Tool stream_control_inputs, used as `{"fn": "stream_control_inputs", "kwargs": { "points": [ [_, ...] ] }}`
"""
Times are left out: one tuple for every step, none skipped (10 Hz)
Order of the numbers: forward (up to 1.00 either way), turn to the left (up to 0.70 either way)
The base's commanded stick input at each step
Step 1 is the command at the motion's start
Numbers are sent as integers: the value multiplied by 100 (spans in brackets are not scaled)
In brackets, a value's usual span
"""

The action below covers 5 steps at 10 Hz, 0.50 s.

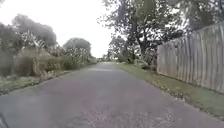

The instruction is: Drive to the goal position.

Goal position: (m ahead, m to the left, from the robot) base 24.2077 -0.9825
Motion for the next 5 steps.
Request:
{"fn": "stream_control_inputs", "kwargs": {
  "points": [
    [100,0],
    [100,0],
    [100,0],
    [100,0],
    [100,0]
  ]
}}
